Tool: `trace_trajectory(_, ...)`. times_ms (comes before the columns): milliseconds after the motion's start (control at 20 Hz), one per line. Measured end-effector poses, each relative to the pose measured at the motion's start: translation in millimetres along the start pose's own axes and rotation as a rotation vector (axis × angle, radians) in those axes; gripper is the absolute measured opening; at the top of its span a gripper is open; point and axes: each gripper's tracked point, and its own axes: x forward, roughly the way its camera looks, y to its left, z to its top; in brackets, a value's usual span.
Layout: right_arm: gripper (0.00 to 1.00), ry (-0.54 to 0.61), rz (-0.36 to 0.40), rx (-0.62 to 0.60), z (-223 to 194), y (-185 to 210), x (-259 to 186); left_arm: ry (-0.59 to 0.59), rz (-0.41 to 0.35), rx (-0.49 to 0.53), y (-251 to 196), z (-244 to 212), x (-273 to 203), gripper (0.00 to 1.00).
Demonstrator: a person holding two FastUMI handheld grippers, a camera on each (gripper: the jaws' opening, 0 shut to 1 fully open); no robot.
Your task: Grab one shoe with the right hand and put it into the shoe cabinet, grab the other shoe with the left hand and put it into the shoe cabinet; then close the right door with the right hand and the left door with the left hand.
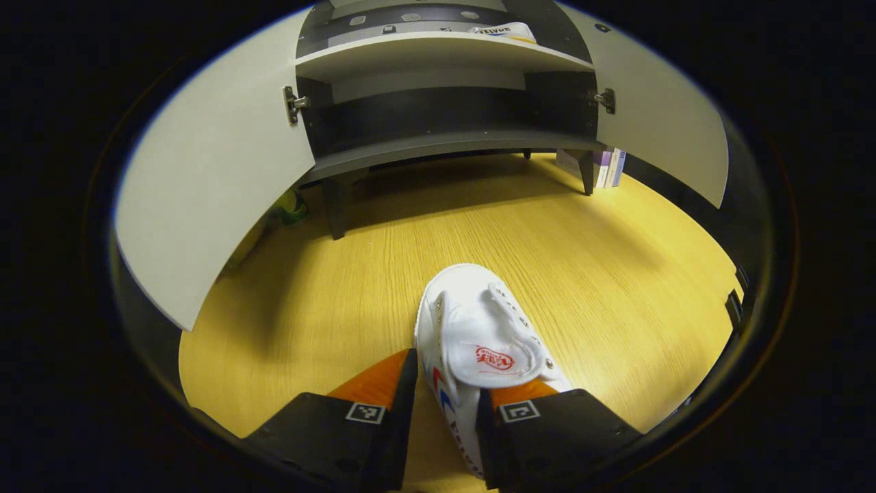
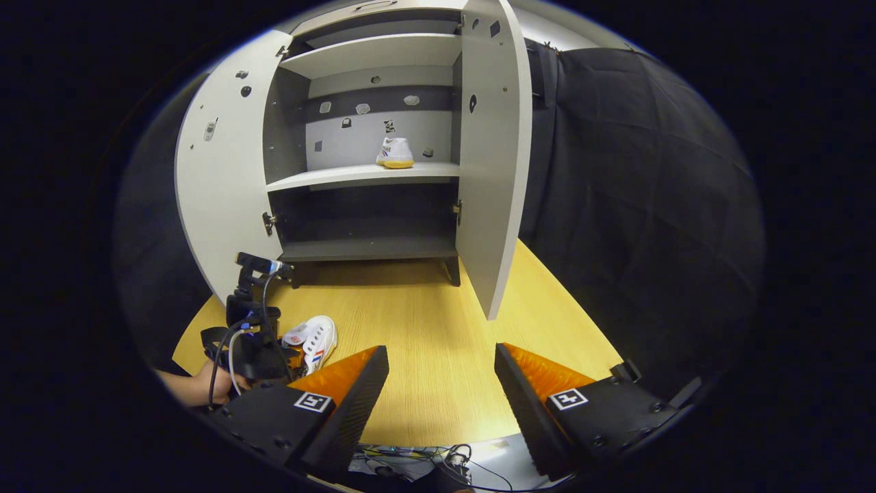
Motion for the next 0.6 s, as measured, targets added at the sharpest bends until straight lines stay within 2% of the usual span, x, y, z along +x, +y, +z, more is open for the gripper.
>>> trace_trajectory(100,0.98,-0.005,0.003,-0.016,2.1,-0.3,4.0,0.009,0.024,-0.035,2.5,-0.1,1.4,0.42)
trace_trajectory(200,0.99,-0.006,0.021,-0.013,6.6,1.0,9.7,0.033,0.055,-0.06,7.6,-2.3,3.0,0.32)
trace_trajectory(250,0.99,-0.007,0.032,-0.009,10.0,1.3,12.4,0.05,0.079,-0.059,13.4,-2.8,4.0,0.22)
trace_trajectory(350,0.99,-0.012,0.052,-0.005,16.3,3.8,18.4,0.073,0.079,-0.036,14.5,-5.2,4.6,0.08)
trace_trajectory(500,0.99,-0.024,0.1,-0.006,27.2,13.8,28.6,0.063,0.073,0.002,15.5,1.0,2.9,0.06)
trace_trajectory(600,0.99,-0.032,0.128,-0.016,33.9,18.9,36.3,0.072,0.07,-0.044,15.2,1.6,-0.2,0.05)
